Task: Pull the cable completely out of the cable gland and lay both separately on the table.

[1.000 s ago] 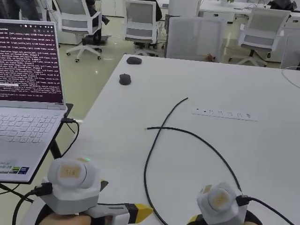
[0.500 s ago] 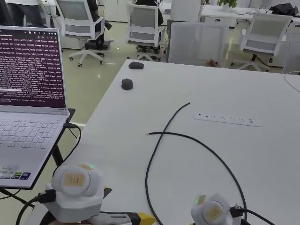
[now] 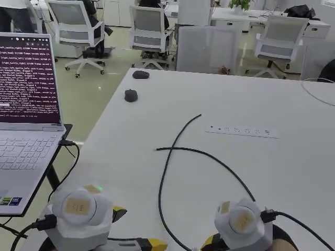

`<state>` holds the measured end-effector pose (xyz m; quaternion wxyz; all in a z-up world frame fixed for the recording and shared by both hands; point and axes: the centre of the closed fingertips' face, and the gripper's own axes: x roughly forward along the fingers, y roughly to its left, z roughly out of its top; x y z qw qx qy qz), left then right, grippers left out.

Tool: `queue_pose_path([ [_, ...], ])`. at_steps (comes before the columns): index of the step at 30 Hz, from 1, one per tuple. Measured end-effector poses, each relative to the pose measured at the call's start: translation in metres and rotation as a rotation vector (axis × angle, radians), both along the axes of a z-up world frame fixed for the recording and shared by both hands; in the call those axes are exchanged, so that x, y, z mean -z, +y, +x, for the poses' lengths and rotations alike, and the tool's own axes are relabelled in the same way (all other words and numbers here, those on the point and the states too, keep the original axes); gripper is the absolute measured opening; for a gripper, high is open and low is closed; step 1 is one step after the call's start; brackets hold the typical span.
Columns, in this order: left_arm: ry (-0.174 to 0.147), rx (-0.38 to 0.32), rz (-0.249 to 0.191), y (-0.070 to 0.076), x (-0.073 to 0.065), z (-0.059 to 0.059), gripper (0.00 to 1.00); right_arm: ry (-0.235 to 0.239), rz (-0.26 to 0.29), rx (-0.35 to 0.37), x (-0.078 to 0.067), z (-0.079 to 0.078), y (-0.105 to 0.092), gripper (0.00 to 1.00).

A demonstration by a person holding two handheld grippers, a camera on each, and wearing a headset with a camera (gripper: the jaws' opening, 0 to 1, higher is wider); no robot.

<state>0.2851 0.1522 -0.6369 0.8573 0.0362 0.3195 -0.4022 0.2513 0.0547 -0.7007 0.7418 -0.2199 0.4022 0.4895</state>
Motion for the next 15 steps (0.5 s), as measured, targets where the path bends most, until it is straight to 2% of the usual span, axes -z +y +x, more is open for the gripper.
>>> queue_pose_path([
  [2, -0.019, 0.048, -0.008, -0.007, -0.004, -0.003, 0.69, -0.014, 0.002, -0.011, -0.010, 0.000, -0.001, 0.10],
  [4, -0.079, 0.125, -0.002, -0.017, -0.012, -0.004, 0.66, -0.029, 0.005, -0.025, -0.024, -0.001, -0.001, 0.10],
  [5, -0.097, 0.153, 0.001, -0.021, -0.015, -0.005, 0.65, -0.040, 0.006, -0.038, -0.031, -0.002, -0.002, 0.10],
  [7, -0.122, 0.212, 0.005, -0.032, -0.020, -0.007, 0.63, -0.060, 0.013, -0.050, -0.042, -0.002, -0.002, 0.10],
  [10, -0.128, 0.284, -0.040, -0.048, -0.029, -0.011, 0.59, -0.075, 0.020, -0.060, -0.053, -0.003, -0.003, 0.10],
  [12, -0.150, 0.342, -0.040, -0.057, -0.035, -0.014, 0.56, -0.085, 0.022, -0.063, -0.059, -0.004, -0.004, 0.10],
  [13, -0.181, 0.387, -0.028, -0.063, -0.039, -0.015, 0.55, -0.090, 0.020, -0.073, -0.063, -0.006, -0.004, 0.10],
  [15, -0.193, 0.423, -0.030, -0.069, -0.041, -0.018, 0.52, -0.099, 0.020, -0.089, -0.068, -0.009, -0.004, 0.10],
])
